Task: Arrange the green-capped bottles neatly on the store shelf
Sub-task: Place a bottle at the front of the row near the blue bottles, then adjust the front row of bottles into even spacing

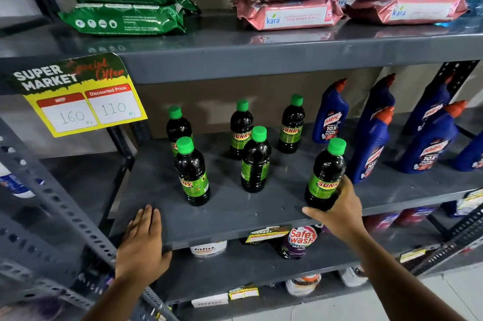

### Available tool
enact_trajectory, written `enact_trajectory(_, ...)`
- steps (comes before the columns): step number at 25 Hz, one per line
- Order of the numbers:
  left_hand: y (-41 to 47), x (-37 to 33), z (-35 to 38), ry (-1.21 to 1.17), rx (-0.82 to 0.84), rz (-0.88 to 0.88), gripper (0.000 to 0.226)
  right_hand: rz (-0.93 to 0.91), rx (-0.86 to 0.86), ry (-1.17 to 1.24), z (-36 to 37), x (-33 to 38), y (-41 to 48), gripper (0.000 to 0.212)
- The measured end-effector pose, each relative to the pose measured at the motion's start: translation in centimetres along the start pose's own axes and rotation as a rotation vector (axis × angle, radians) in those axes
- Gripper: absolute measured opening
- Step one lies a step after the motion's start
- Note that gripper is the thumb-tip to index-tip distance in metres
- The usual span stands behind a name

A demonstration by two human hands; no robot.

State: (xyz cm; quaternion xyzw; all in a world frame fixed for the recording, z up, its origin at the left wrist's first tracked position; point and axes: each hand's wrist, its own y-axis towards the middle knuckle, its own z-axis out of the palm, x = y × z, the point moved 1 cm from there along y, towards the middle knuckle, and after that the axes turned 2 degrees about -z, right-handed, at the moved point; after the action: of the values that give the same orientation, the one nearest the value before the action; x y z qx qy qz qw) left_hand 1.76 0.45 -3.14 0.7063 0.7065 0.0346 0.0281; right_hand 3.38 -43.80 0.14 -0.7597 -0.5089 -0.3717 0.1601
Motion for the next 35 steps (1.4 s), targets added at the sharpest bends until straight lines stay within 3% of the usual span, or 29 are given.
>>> enact_trajectory(1,0.0,0.0,0.0,0.011,0.004,-0.004,0.096,0.017,-0.114,-0.038,0.1,-0.3,-1.4,0.114)
enact_trajectory(3,0.0,0.0,0.2,0.034,0.015,-0.010,0.097,-0.080,-0.235,-0.023,1.4,-0.4,-5.3,0.099)
enact_trajectory(5,0.1,0.0,0.2,0.041,0.001,-0.005,0.097,-0.282,-0.088,0.074,3.8,1.6,-7.9,0.076)
enact_trajectory(7,0.0,-0.1,0.1,0.041,0.011,-0.001,0.096,-0.382,0.048,0.171,6.1,4.9,-7.6,0.076)
enact_trajectory(12,0.0,-0.2,0.0,-0.001,0.040,-0.014,0.091,-0.209,0.011,0.271,9.4,12.8,-1.9,0.107)
enact_trajectory(18,0.0,-0.1,-0.1,-0.028,0.018,-0.014,0.089,-0.163,0.047,0.404,10.6,12.7,-0.5,0.089)
enact_trajectory(20,0.0,-0.2,-0.1,-0.035,0.017,-0.009,0.088,-0.150,0.050,0.339,11.0,12.5,-0.2,0.093)
enact_trajectory(23,0.0,-0.1,-0.2,-0.035,0.023,-0.013,0.089,-0.090,0.077,0.349,11.1,11.9,0.3,0.079)
enact_trajectory(27,0.0,-0.2,-0.2,-0.036,0.020,-0.004,0.087,-0.087,0.085,0.258,11.3,11.2,0.3,0.087)
enact_trajectory(30,-0.1,-0.2,-0.3,-0.030,0.016,-0.008,0.088,-0.075,0.115,0.297,11.2,11.0,0.3,0.078)
enact_trajectory(33,-0.1,-0.2,-0.2,-0.028,0.014,-0.002,0.088,-0.103,0.125,0.287,11.1,10.9,0.1,0.097)
enact_trajectory(35,-0.1,-0.3,-0.2,-0.023,0.015,0.000,0.088,-0.091,0.073,0.253,10.9,10.8,-0.1,0.096)
